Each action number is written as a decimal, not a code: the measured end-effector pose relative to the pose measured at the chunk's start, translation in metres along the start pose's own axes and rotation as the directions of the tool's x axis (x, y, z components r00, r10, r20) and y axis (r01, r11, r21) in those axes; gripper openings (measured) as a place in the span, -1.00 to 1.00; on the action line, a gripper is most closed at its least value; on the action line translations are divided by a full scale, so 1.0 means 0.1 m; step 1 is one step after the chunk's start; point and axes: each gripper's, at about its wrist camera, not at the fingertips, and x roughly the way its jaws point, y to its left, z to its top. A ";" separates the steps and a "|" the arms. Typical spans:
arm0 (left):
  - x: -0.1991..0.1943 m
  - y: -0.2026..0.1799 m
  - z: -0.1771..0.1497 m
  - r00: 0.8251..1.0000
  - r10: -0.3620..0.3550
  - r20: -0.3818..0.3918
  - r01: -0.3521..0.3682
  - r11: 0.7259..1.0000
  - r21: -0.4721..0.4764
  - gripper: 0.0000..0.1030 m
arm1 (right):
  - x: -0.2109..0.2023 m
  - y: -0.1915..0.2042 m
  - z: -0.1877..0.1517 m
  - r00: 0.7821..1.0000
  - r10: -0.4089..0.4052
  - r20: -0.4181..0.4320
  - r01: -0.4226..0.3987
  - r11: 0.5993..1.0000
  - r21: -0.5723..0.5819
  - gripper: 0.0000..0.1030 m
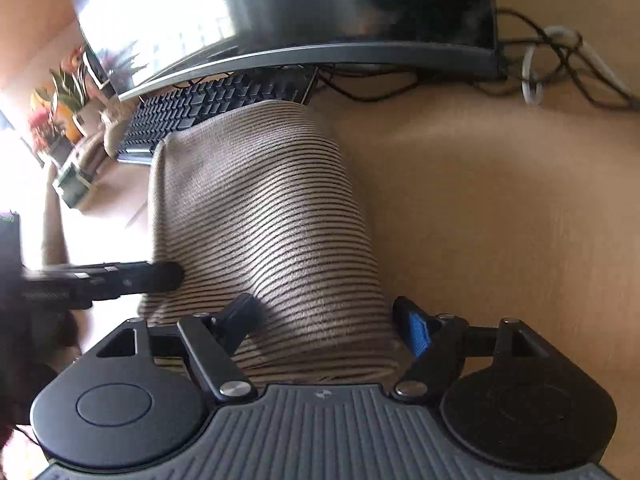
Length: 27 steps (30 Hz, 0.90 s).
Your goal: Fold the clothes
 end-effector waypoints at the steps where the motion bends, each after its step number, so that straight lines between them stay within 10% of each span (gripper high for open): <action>1: -0.01 -0.03 -0.01 1.000 0.016 0.008 -0.016 1.000 0.000 0.36 | 0.02 0.03 -0.01 1.000 -0.014 0.011 0.015 1.000 -0.027 0.63; 11: -0.32 -0.55 -0.30 0.956 0.255 0.142 -0.244 0.965 -0.094 0.36 | -0.57 -0.02 -0.03 0.990 0.034 0.137 -0.010 0.986 -0.167 1.00; 17: -0.67 -1.27 -0.66 0.886 0.397 0.238 -0.373 0.917 -0.141 0.89 | -1.13 -0.07 -0.15 0.961 0.048 0.271 0.028 0.963 -0.269 1.00; 27: -0.67 -2.26 -1.45 0.752 0.586 0.302 -0.527 0.810 -0.259 1.00 | -1.60 -0.41 -0.82 0.943 0.119 0.311 -0.040 0.968 -0.249 1.00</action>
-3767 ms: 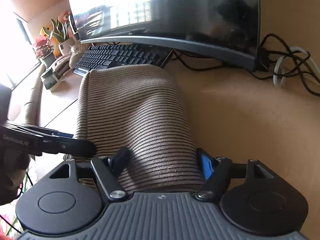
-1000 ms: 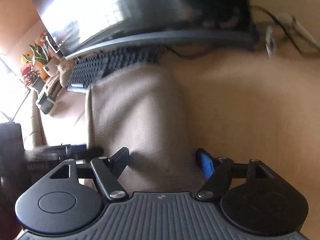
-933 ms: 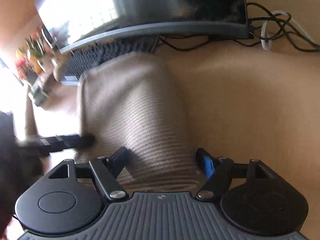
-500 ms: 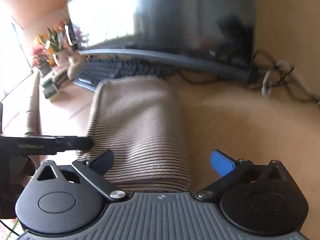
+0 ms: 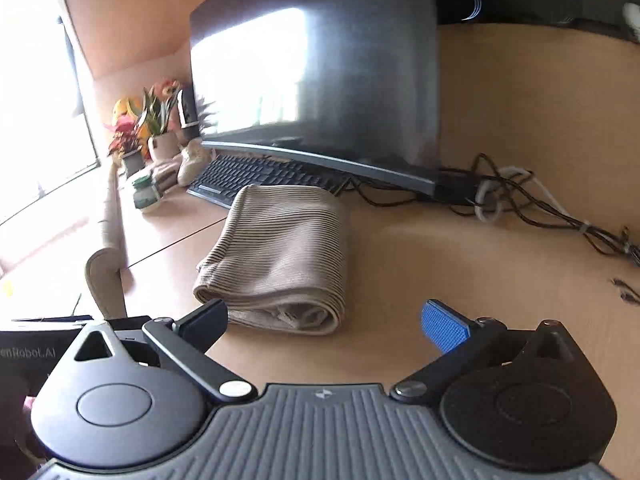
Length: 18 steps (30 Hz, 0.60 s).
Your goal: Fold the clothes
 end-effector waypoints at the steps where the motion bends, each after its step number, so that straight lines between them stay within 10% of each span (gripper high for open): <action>1: -0.04 -0.04 -0.03 1.000 0.017 0.010 -0.017 1.000 0.014 1.00 | -0.04 -0.02 -0.05 1.000 -0.003 0.003 0.003 1.000 0.002 1.00; 18: -0.21 -0.33 -0.08 0.993 0.088 0.083 -0.090 0.996 0.026 1.00 | -0.23 -0.22 -0.05 0.998 0.060 0.005 -0.060 0.997 -0.046 1.00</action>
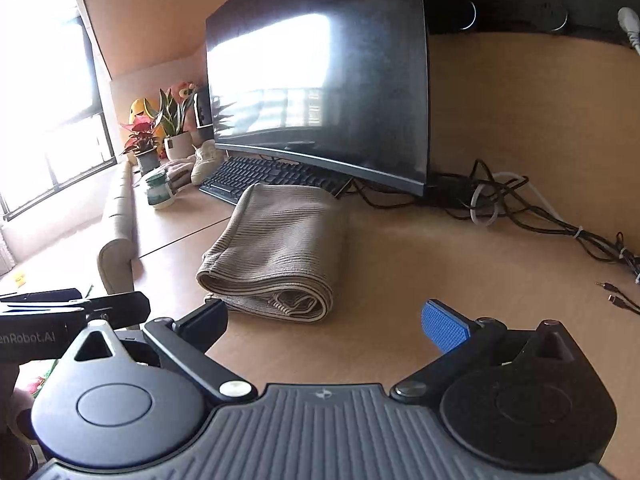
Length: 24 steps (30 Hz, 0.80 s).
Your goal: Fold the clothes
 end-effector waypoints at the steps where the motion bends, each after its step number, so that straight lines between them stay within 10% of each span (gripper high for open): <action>1: 0.00 0.00 0.00 1.000 0.004 -0.004 -0.004 1.000 0.000 1.00 | -0.01 -0.01 0.00 1.000 0.003 -0.001 -0.003 1.000 0.001 1.00; 24: 0.00 0.01 -0.03 0.999 0.026 -0.027 -0.026 1.000 0.005 1.00 | 0.02 -0.02 -0.05 0.999 0.017 -0.032 -0.017 1.000 0.000 1.00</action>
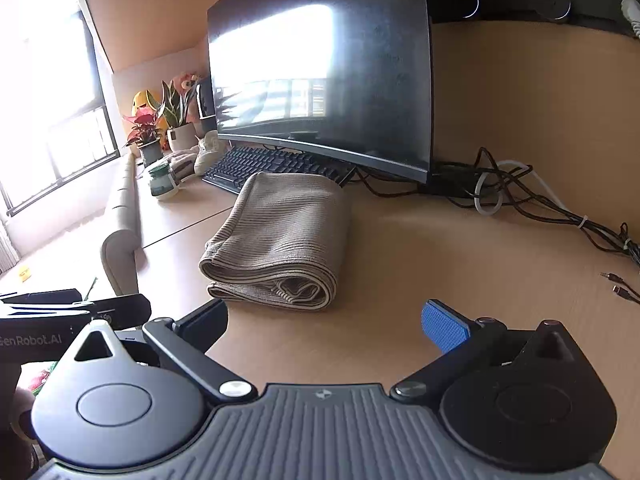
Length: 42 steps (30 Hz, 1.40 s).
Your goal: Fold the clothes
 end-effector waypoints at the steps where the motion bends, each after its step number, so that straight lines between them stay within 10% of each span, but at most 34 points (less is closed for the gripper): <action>1: 0.00 0.00 0.00 1.000 0.000 0.001 0.000 1.000 0.000 1.00 | 0.00 0.00 0.00 1.000 0.000 -0.001 0.000 1.000 0.000 1.00; 42: -0.07 -0.02 -0.05 1.000 -0.003 -0.002 0.003 1.000 0.002 1.00 | -0.05 0.01 -0.03 1.000 -0.001 -0.006 0.001 0.999 -0.035 1.00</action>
